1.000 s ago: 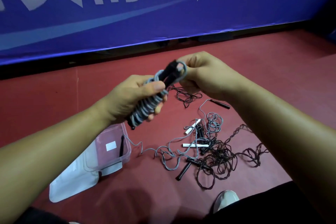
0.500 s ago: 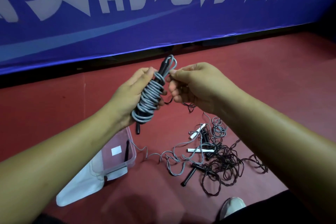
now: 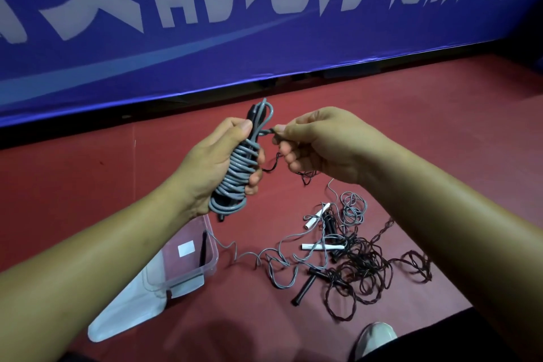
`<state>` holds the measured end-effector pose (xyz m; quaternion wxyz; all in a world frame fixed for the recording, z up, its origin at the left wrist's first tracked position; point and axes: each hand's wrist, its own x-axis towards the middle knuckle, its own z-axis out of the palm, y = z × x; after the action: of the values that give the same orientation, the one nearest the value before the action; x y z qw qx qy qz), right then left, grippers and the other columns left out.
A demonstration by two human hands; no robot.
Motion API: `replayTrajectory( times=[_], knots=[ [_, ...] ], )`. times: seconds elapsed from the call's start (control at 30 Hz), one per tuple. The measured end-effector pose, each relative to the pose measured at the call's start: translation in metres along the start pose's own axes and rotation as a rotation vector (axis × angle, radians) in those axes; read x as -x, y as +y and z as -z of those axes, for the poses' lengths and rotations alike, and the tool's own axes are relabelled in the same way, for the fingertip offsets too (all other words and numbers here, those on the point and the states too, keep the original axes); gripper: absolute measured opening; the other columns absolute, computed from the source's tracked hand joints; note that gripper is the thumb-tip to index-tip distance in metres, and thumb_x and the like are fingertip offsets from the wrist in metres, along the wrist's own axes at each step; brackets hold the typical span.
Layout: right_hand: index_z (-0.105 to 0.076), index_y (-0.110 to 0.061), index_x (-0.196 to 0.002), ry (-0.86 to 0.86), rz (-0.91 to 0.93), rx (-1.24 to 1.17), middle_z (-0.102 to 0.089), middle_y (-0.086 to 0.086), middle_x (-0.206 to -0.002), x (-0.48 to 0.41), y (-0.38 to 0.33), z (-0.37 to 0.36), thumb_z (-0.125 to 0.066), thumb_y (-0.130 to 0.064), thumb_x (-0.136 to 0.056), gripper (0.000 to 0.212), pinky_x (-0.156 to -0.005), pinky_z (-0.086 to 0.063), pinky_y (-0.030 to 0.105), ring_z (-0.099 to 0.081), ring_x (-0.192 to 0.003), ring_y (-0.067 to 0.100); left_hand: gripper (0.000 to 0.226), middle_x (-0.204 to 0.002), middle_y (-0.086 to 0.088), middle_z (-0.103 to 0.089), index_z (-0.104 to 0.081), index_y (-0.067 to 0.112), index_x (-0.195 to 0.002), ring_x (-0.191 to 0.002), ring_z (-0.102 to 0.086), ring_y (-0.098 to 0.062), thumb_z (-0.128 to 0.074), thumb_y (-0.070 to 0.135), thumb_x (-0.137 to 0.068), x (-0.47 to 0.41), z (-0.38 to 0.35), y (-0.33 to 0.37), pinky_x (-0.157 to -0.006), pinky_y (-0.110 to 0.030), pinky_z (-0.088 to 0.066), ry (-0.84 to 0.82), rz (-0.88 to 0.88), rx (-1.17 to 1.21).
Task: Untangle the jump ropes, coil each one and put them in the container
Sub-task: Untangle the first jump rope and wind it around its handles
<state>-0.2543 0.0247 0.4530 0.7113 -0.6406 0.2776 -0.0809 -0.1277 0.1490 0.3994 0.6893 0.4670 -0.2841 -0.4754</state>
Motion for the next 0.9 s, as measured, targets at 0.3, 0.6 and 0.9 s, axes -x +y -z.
replayTrajectory(
  times=[0.3,0.6,0.9],
  knots=[
    [-0.064,0.003,-0.101,-0.079,0.097,-0.284,-0.067,0.012,-0.072,-0.005,0.001,0.004,-0.057,-0.008,-0.097,0.014,-0.068,-0.061,0.029,-0.066,-0.062,0.018,0.017,-0.078,-0.014,-0.054,-0.043,0.023,-0.113,-0.052,-0.048,-0.021,-0.045,0.026,-0.097,0.004,0.003,-0.004,-0.048,-0.026,-0.042,-0.157,0.064,0.179],
    [-0.068,-0.008,-0.093,-0.007,0.285,-0.124,-0.07,0.01,-0.086,-0.011,0.015,-0.003,-0.066,-0.007,-0.092,0.003,-0.066,-0.055,0.029,-0.065,-0.071,0.016,0.025,-0.076,-0.01,-0.054,-0.052,0.015,-0.108,-0.049,-0.048,-0.018,-0.044,0.034,-0.095,0.004,0.003,0.004,-0.044,-0.024,-0.041,-0.162,0.12,0.242],
    [-0.063,0.01,-0.087,0.208,0.421,0.12,-0.062,0.013,-0.062,-0.011,0.017,-0.011,-0.069,0.004,-0.088,0.008,-0.049,-0.049,0.026,-0.058,-0.047,0.013,0.019,-0.076,-0.016,-0.052,-0.042,0.024,-0.11,-0.051,-0.049,-0.023,-0.05,0.029,-0.094,0.003,0.005,0.0,-0.047,-0.027,-0.042,-0.098,0.114,0.121]
  ],
)
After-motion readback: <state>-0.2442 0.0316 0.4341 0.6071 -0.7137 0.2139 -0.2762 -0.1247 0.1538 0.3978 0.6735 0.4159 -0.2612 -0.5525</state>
